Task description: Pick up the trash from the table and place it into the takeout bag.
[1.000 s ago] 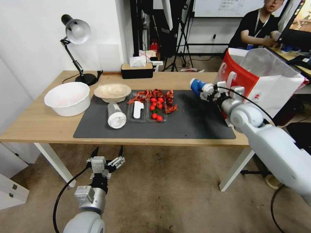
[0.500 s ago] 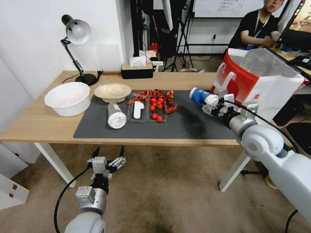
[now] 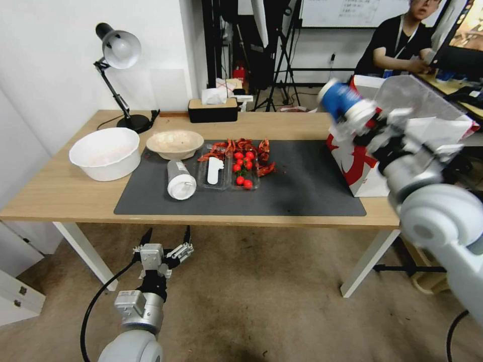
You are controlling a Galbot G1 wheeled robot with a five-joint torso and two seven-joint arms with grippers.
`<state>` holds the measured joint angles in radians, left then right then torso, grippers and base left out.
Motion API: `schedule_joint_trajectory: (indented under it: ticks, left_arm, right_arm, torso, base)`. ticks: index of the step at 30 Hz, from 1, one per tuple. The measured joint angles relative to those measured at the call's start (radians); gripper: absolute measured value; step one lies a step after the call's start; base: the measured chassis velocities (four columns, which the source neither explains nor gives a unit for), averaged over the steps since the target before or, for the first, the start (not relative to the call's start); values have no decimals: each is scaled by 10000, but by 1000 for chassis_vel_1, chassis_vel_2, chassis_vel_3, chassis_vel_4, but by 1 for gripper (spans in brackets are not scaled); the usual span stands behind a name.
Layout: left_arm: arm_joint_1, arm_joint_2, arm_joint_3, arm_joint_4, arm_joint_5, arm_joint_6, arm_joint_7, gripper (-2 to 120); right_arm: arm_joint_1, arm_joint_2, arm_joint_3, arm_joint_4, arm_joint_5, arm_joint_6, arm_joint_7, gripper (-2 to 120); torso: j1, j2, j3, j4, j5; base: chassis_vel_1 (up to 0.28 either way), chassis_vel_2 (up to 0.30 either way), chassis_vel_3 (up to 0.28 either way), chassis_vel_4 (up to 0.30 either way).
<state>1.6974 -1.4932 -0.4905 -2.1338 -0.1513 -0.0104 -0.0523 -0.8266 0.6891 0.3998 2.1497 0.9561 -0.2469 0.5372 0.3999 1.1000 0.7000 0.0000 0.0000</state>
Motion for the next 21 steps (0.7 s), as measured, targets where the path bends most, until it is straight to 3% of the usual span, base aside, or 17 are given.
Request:
schedule_joint_trajectory:
  ticks: [12, 21]
  left_arm:
    - [-26, 10, 33, 70, 2, -11, 1, 100]
    - [-46, 19, 23, 113, 16, -14, 73, 100]
  right_arm:
    - [1268, -230, 93, -1940, 190, 272, 237, 67]
    - [1371, -181, 9, -2561, 209, 241, -84, 97]
  torso:
    - [2, 0, 0, 0, 1]
    - [3, 0, 0, 0, -1]
  base:
    - [0, 0, 0, 0]
    - [0, 0, 0, 0]
